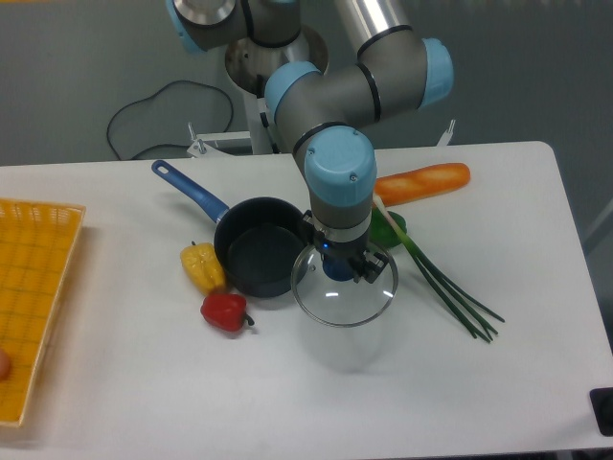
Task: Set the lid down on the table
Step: 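Carry the glass lid away from the black saucepan, lowering it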
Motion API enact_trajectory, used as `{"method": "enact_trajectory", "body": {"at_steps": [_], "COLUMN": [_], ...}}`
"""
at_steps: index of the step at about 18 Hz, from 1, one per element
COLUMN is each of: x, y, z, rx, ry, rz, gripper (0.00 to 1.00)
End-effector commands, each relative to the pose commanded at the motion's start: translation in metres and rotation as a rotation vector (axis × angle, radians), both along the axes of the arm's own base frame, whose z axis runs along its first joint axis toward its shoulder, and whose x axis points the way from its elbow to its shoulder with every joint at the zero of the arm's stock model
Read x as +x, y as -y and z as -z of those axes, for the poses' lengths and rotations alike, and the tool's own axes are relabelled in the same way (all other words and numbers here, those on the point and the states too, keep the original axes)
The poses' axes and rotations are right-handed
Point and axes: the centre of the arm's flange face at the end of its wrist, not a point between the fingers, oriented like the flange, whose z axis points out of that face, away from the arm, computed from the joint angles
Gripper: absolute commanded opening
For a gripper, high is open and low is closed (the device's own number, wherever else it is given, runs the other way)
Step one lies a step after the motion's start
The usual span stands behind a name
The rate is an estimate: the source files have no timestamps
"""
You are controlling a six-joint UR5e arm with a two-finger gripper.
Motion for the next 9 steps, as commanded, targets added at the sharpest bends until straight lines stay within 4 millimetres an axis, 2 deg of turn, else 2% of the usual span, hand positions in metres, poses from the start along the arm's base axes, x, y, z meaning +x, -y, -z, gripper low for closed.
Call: {"method": "enact_trajectory", "body": {"at_steps": [9], "x": [-0.022], "y": [-0.005], "z": [0.017], "rx": [-0.008], "ry": [0.008], "rz": [-0.061], "gripper": [0.52]}}
